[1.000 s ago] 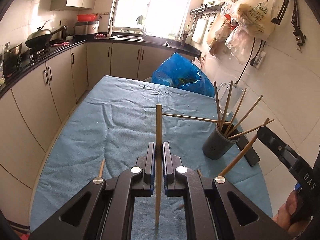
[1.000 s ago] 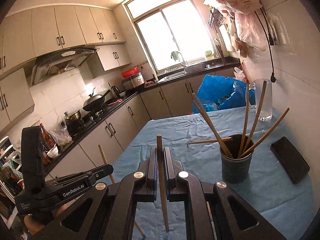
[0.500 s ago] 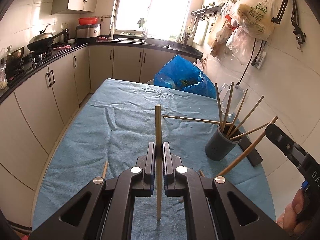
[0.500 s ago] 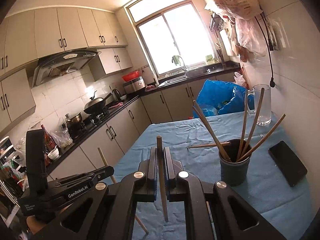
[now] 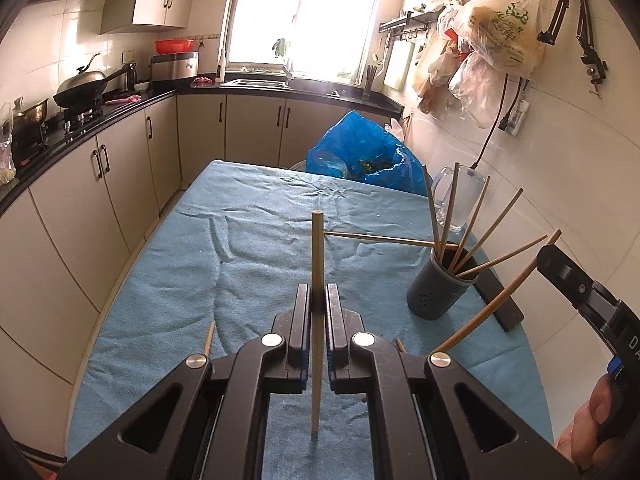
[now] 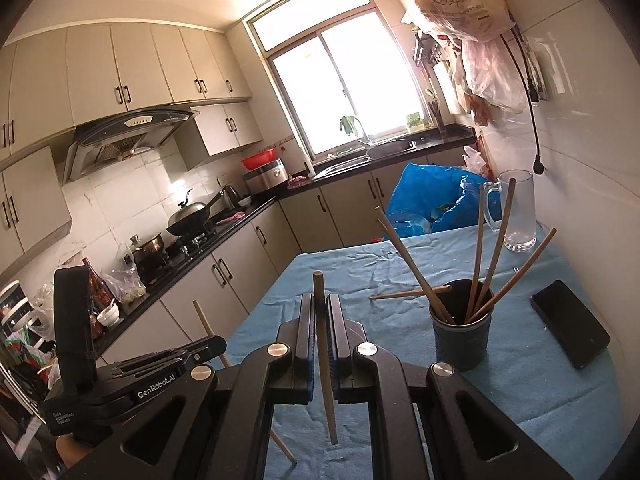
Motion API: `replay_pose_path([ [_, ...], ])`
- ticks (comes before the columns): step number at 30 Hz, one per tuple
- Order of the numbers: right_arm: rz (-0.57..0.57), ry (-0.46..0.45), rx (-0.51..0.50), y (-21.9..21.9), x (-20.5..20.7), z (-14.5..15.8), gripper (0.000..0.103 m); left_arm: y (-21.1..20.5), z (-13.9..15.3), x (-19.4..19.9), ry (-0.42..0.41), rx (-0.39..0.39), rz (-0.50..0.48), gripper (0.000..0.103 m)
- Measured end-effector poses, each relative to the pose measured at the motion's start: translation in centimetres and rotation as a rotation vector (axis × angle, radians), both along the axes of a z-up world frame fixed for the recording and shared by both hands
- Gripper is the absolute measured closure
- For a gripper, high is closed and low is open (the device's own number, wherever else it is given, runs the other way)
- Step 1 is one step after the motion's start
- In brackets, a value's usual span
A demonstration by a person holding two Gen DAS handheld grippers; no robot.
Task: Organize utensils
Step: 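Lift both chopsticks upright and carry them above the black cup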
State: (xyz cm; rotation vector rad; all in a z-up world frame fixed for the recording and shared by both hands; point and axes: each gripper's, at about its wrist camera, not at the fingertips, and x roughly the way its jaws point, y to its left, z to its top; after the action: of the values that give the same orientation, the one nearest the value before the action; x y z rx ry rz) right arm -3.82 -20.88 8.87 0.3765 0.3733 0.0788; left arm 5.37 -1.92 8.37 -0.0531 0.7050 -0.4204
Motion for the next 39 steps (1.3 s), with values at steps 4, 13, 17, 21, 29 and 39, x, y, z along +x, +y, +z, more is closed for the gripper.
replay_pose_path([
  [4,-0.003,-0.005,0.002,-0.3,-0.5,0.1,0.097,-0.2,0.3,-0.3,-0.007,0.002,-0.001,0.097],
  [13,-0.011,-0.012,0.013,-1.0,-1.3,0.5,0.097,-0.6,0.8,-1.2,-0.021,0.008,-0.008,0.097],
  [17,-0.018,-0.021,0.017,-1.3,-1.8,0.7,0.097,-0.8,1.1,-1.5,-0.024,0.008,-0.010,0.097],
  [21,-0.026,-0.029,0.020,-1.5,-2.2,0.9,0.097,-0.9,1.2,-1.8,-0.027,0.009,-0.015,0.097],
  [29,-0.036,-0.036,0.032,-2.3,-3.0,0.8,0.097,-1.5,1.8,-2.5,-0.034,0.015,-0.023,0.097],
  [39,-0.054,-0.052,0.049,-3.2,-4.3,0.9,0.097,-2.4,2.2,-3.2,-0.042,0.031,-0.034,0.097],
])
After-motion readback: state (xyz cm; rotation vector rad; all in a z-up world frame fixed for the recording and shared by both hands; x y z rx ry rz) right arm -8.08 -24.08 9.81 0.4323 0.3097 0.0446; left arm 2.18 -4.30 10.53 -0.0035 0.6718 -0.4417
